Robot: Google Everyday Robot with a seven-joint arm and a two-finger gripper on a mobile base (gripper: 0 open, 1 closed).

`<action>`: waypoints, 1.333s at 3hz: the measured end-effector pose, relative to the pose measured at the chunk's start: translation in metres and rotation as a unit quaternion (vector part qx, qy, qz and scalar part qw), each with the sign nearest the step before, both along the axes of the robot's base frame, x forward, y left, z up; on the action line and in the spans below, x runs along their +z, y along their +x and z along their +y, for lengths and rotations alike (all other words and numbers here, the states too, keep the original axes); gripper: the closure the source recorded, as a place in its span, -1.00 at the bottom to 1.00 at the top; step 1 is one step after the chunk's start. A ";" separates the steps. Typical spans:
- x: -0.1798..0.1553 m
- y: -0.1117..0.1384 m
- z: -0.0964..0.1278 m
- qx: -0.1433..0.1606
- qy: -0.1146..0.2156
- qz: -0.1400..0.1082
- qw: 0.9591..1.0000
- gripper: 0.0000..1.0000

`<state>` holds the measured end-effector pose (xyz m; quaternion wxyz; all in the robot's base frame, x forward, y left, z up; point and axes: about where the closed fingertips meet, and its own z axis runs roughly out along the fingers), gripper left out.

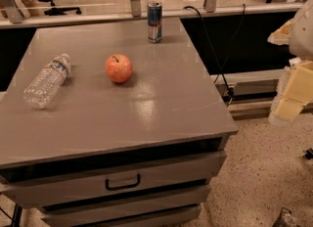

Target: Move redbull can near water bottle

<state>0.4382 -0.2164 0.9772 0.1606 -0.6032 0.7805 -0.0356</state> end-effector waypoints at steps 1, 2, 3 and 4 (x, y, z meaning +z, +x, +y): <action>0.000 0.000 0.000 0.000 0.000 0.000 1.000 -1.00; 0.001 0.010 -0.001 0.000 0.026 0.001 1.000 -1.00; 0.001 0.053 -0.013 -0.011 0.059 -0.016 0.998 -1.00; 0.010 0.113 -0.023 -0.035 0.113 -0.041 0.992 -1.00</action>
Offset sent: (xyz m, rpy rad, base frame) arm 0.0251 -0.0044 -0.0028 0.1356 0.0306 0.0026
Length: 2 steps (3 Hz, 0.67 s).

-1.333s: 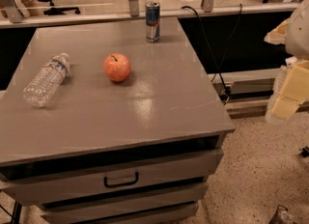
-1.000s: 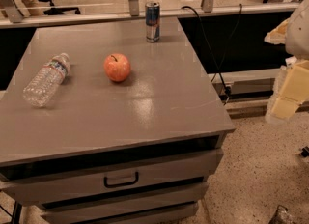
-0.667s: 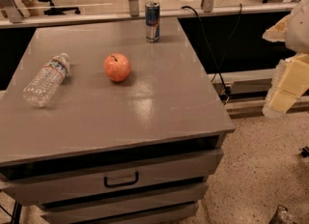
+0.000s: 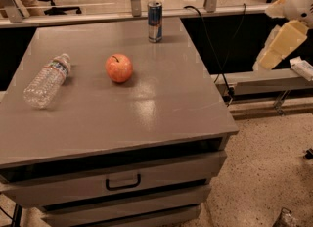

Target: Move redbull can near water bottle

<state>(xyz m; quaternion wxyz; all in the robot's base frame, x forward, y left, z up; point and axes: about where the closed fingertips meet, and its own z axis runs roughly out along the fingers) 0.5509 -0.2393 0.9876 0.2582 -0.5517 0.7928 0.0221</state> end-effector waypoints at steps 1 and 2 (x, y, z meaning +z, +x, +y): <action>0.017 0.050 0.017 -0.009 0.051 -0.038 0.998 -1.00; 0.017 0.116 0.077 -0.007 0.115 -0.079 0.990 -1.00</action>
Offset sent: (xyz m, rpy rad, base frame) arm 0.1455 0.0815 0.0384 0.3657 -0.2374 -0.0623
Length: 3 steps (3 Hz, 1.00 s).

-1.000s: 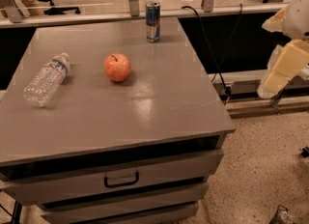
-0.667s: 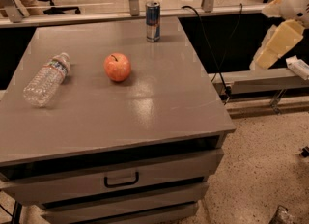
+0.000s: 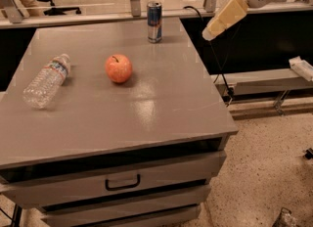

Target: Move redbull can near water bottle

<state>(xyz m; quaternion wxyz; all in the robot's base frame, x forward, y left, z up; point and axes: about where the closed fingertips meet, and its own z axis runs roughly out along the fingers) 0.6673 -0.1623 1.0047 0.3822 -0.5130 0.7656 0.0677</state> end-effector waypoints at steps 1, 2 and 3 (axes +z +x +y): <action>0.000 0.000 0.000 0.000 0.000 0.000 1.000 -1.00; -0.003 0.008 0.005 0.003 0.012 -0.008 1.000 -1.00; -0.008 0.042 0.022 -0.010 0.045 -0.028 0.999 -1.00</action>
Offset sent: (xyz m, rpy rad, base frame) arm 0.0178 0.0060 -0.0035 0.0598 -0.0470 0.0054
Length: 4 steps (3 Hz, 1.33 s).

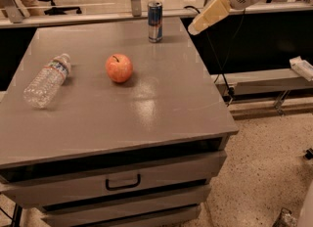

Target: Move redbull can near water bottle

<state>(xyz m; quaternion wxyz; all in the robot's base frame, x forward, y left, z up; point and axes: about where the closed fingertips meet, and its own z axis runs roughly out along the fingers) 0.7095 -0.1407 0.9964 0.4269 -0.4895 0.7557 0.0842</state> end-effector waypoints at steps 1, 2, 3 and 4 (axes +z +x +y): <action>-0.004 0.039 0.020 -0.015 0.043 -0.019 0.999 -1.00; -0.014 0.070 0.035 -0.030 0.070 -0.021 0.997 -1.00; -0.028 0.094 0.042 -0.049 0.098 -0.016 0.994 -1.00; -0.036 0.109 0.045 -0.061 0.120 -0.015 0.991 -1.00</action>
Offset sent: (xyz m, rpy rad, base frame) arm 0.1110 0.0482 -0.0224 0.2146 -0.0513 -0.1126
